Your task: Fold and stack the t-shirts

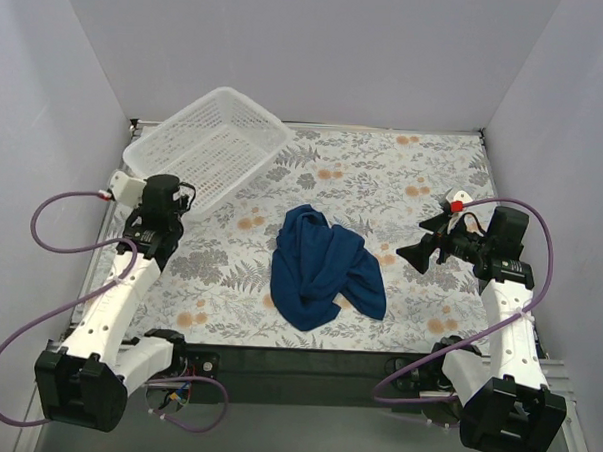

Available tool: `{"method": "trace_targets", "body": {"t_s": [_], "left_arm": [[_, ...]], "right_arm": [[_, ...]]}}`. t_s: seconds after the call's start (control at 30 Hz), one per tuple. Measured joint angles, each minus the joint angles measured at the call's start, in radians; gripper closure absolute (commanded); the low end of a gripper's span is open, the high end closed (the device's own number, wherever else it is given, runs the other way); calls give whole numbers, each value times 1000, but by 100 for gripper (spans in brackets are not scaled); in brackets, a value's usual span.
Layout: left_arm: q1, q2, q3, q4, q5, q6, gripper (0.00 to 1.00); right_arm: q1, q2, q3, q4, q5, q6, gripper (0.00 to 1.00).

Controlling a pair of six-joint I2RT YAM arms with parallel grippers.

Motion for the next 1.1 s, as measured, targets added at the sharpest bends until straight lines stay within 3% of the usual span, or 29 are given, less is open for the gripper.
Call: {"method": "trace_targets", "body": {"t_s": [0.17, 0.37, 0.97, 1.1], "left_arm": [[4, 29, 10, -216, -164, -226, 100], [34, 266, 107, -444, -254, -324, 100], [225, 686, 371, -423, -280, -378, 100], [241, 768, 426, -414, -272, -385, 93]], "right_arm": [[-2, 0, 0, 0, 0, 2, 4], [-3, 0, 0, 0, 0, 3, 4], [-4, 22, 0, 0, 0, 2, 4], [-4, 33, 0, 0, 1, 1, 4]]}}
